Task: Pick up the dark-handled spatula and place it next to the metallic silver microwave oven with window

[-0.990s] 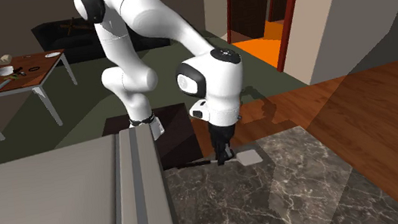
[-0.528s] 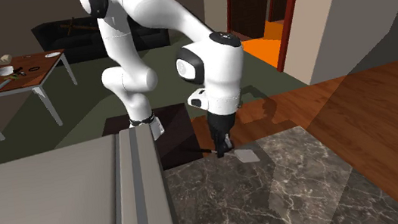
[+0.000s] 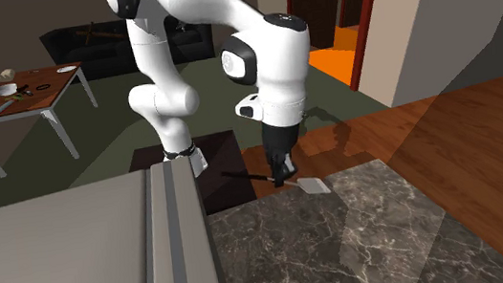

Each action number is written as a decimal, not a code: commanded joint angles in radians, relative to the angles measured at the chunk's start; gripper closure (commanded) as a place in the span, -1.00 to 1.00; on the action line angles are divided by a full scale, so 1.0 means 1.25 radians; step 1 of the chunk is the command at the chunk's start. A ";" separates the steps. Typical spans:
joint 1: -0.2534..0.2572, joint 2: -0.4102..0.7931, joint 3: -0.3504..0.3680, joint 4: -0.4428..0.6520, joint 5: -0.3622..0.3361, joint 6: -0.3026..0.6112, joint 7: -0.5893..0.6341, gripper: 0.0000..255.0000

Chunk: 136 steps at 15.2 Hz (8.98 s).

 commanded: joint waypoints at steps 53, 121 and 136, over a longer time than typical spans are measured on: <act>0.053 0.158 0.042 0.700 -0.141 -0.623 0.071 1.00; -0.260 -0.024 -0.112 0.159 0.005 -0.160 -0.370 1.00; -0.258 0.019 -0.092 0.028 -0.028 -0.001 -0.336 1.00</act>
